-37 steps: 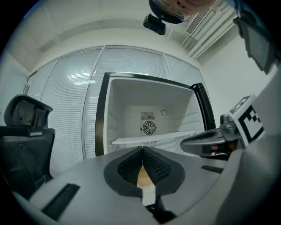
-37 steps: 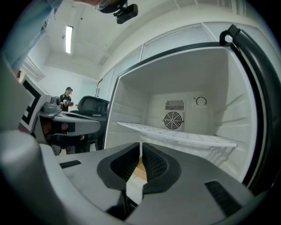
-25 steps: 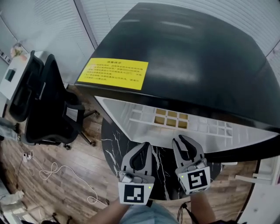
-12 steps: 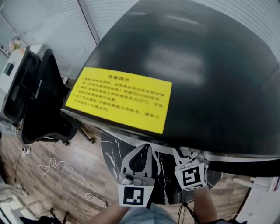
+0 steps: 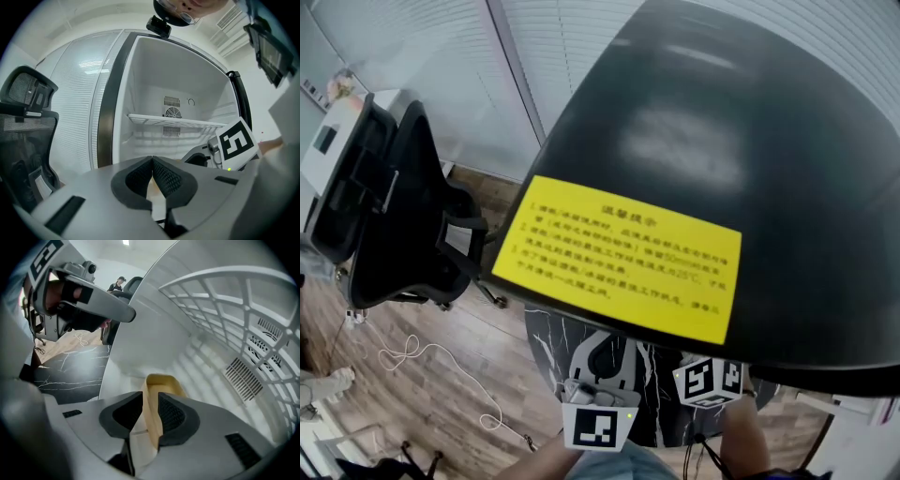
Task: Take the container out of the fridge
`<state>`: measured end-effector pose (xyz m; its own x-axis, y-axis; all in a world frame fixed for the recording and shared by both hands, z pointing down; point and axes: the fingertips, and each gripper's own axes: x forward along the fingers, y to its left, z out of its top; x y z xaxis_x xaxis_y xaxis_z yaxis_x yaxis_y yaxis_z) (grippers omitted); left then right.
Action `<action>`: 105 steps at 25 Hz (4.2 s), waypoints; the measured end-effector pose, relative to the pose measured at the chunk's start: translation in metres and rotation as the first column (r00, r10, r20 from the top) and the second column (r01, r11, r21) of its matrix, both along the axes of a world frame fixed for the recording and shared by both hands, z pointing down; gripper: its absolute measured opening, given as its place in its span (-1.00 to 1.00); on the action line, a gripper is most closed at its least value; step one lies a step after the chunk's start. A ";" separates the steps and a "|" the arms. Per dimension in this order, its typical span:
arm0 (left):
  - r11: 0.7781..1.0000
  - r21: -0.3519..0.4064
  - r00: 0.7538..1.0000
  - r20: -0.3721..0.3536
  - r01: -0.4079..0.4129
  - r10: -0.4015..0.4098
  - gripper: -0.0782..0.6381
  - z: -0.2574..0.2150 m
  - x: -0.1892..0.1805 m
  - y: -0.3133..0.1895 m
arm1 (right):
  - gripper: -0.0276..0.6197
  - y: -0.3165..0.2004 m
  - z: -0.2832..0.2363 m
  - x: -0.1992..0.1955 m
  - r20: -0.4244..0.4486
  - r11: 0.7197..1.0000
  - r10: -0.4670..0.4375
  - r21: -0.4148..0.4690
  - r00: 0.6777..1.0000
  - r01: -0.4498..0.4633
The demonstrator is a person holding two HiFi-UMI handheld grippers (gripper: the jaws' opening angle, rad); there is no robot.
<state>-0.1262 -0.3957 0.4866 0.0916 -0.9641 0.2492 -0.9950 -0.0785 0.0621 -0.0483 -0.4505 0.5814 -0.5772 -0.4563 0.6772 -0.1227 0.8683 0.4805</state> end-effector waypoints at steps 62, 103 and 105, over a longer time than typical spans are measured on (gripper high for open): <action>0.988 0.152 0.998 0.048 -0.039 0.032 -0.74 -0.076 0.038 0.088 | -0.82 0.133 -0.071 0.038 0.073 0.999 -0.011 -0.035 0.997 0.014; 0.883 0.451 0.982 0.183 -0.130 0.051 -0.74 -0.243 0.121 0.249 | -0.82 0.299 -0.306 0.119 0.564 0.959 0.034 0.215 0.825 -0.187; 0.883 0.449 0.981 0.188 -0.133 0.052 -0.74 -0.243 0.121 0.248 | -0.82 0.299 -0.309 0.121 0.578 0.958 0.041 0.210 0.815 -0.197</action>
